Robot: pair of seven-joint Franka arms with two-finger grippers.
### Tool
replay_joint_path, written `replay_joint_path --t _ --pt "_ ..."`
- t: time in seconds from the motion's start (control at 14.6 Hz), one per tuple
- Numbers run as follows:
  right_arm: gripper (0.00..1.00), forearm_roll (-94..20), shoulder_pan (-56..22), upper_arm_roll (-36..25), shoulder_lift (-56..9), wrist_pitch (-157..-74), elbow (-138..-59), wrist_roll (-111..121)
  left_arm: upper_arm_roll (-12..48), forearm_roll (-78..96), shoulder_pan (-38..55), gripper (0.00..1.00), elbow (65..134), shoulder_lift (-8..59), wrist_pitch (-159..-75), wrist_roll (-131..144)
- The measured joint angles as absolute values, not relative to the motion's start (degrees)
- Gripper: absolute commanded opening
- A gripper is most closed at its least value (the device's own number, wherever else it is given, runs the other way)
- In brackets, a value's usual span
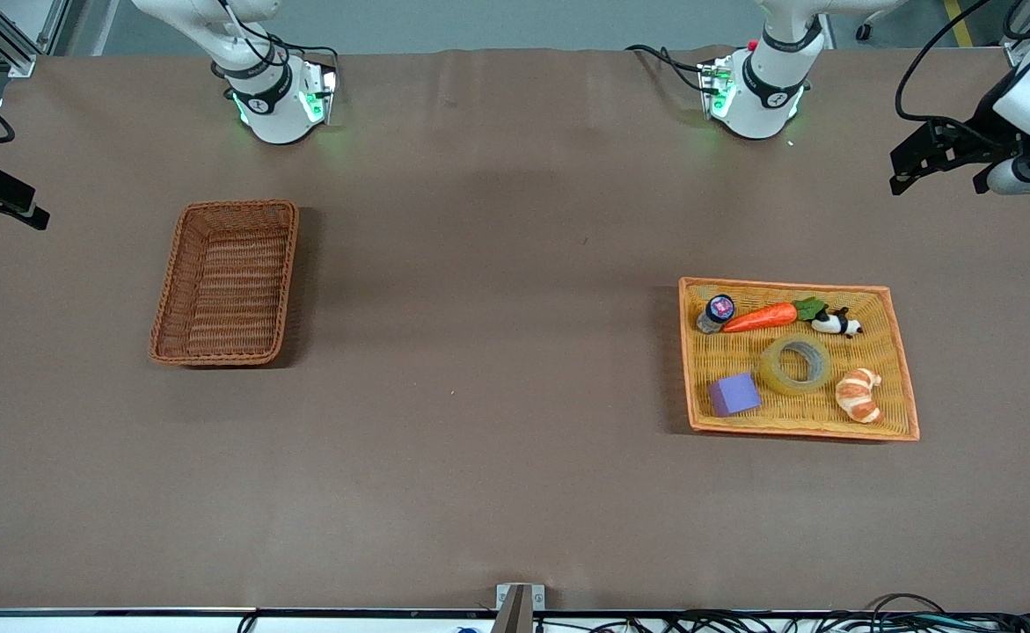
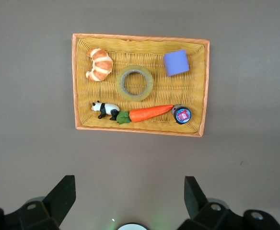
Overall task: Move tape to another basket
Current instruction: 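Reach the left gripper toward the yellow tape roll in the tray, then lower the left gripper onto the tape roll rim and close it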
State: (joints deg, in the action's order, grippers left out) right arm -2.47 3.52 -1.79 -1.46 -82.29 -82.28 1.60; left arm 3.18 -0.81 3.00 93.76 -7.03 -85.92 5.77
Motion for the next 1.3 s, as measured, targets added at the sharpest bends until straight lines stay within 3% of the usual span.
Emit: replay_joint_path --t 0.41,0.61,0.75,1.02,1.3 --pt "1.0 -2.47 3.52 -1.81 -1.46 -82.29 -82.28 1.61 3.03 -0.81 2.54 1.0 92.98 -6.4 -85.46 4.27" --pt "1.0 -2.47 3.53 -1.83 -1.47 -82.29 -82.28 1.62 2.9 -0.87 1.41 1.0 93.45 -1.88 -87.15 -0.24" --pt "1.0 -2.47 3.54 -1.86 -1.49 -82.29 -82.28 1.63 2.78 -0.88 -1.29 1.0 96.35 2.74 -94.59 -1.75" --pt "1.0 -2.47 3.54 -1.87 -1.51 -82.29 -82.28 1.63 2.76 -0.88 -2.98 1.0 108.63 8.55 -116.29 -2.54" --pt "1.0 -2.47 3.55 -1.87 -1.54 -82.28 -82.28 1.63 2.74 -0.96 -3.79 1.0 115.89 13.87 -129.15 -3.41"
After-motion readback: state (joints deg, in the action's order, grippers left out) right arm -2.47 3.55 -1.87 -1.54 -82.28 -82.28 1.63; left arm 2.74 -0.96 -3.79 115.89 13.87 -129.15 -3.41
